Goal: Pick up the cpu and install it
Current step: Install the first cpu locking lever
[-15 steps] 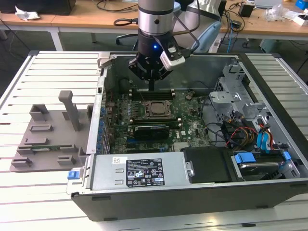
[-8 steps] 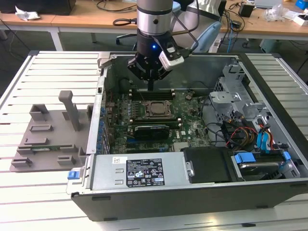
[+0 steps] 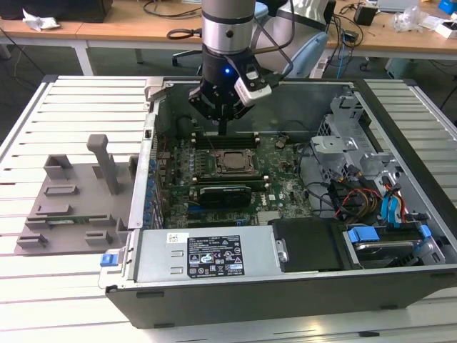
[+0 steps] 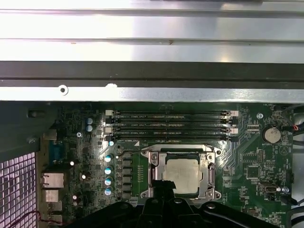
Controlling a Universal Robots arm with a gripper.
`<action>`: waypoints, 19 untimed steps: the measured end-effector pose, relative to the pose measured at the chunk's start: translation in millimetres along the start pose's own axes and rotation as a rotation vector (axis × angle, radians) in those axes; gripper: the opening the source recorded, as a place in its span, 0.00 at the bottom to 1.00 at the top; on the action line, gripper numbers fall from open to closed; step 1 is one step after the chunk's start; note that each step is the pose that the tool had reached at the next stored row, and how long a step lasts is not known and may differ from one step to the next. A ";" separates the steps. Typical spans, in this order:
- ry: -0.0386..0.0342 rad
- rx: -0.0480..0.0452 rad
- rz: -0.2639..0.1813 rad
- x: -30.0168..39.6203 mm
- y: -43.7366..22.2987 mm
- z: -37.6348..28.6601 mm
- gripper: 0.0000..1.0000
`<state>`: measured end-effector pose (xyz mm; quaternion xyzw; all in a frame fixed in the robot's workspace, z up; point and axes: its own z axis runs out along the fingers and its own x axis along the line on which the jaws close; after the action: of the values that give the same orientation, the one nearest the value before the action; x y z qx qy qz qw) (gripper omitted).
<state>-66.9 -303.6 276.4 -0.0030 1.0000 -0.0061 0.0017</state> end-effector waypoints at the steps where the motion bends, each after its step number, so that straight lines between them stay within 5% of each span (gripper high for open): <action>1: 0.0000 0.0000 0.000 0.0 0.0 0.3 0.11; 19: -0.0001 -0.0001 0.000 0.2 0.1 7.8 0.11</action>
<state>-67.1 -303.6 268.7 -0.0030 1.0000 -0.0061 0.0018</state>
